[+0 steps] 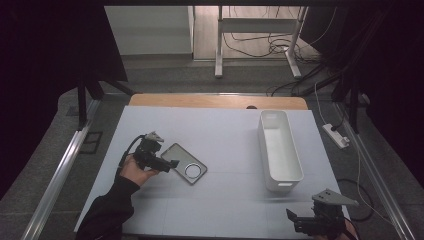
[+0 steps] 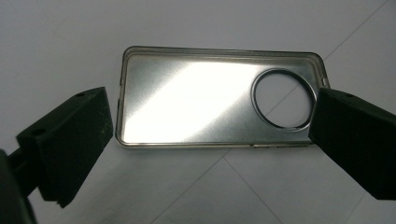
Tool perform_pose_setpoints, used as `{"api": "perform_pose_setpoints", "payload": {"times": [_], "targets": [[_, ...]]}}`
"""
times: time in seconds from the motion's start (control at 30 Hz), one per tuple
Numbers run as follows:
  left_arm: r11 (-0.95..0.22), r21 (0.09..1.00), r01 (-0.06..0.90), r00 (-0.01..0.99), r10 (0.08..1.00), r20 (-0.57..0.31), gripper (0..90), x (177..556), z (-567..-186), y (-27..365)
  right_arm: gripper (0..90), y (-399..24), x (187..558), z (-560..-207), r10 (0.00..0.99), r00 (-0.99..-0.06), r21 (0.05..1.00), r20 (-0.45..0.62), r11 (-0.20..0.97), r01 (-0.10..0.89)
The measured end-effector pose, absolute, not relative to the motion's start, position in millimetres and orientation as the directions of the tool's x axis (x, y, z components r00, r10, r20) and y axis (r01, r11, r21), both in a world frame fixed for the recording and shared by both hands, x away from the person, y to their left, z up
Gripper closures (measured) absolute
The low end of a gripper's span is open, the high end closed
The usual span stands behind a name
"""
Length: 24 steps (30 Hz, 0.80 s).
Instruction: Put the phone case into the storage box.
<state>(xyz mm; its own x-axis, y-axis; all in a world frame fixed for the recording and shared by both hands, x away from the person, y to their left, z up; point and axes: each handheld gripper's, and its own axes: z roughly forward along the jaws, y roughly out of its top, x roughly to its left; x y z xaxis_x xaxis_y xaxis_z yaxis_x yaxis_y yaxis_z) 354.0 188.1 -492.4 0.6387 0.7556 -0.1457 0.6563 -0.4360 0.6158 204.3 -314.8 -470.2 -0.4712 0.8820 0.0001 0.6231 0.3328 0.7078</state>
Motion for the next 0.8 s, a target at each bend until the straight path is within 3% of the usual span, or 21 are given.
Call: {"api": "perform_pose_setpoints", "payload": {"times": [0.17,0.3,0.53,0.57,0.7,0.8], "targets": [[-0.450,0.599,0.663,0.643,0.752,-0.147,14.0,360.1,-492.1,186.0,0.0,-315.1,204.3,-470.1,0.881,-0.472,0.706,0.000,0.335,0.624],[-0.435,0.602,0.669,0.649,0.737,-0.188,40.9,361.1,-492.7,186.6,0.0,-314.9,204.6,-470.2,0.884,-0.468,0.704,-0.001,0.333,0.628],[-0.430,0.590,0.683,0.638,0.745,-0.195,68.8,361.8,-495.6,187.1,0.0,-314.8,204.6,-470.3,0.882,-0.472,0.703,-0.002,0.337,0.626],[-0.435,0.589,0.681,0.642,0.741,-0.197,68.8,361.6,-497.2,187.5,0.0,-314.7,204.6,-470.3,0.882,-0.472,0.703,-0.003,0.337,0.626],[-0.445,0.589,0.675,0.645,0.743,-0.179,87.8,361.6,-498.4,187.6,0.0,-314.8,204.8,-470.4,0.883,-0.470,0.701,-0.003,0.337,0.628],[-0.443,0.602,0.665,0.648,0.743,-0.169,89.1,361.3,-497.8,186.9,0.0,-314.8,204.8,-470.4,0.882,-0.471,0.702,-0.004,0.338,0.627]]}}
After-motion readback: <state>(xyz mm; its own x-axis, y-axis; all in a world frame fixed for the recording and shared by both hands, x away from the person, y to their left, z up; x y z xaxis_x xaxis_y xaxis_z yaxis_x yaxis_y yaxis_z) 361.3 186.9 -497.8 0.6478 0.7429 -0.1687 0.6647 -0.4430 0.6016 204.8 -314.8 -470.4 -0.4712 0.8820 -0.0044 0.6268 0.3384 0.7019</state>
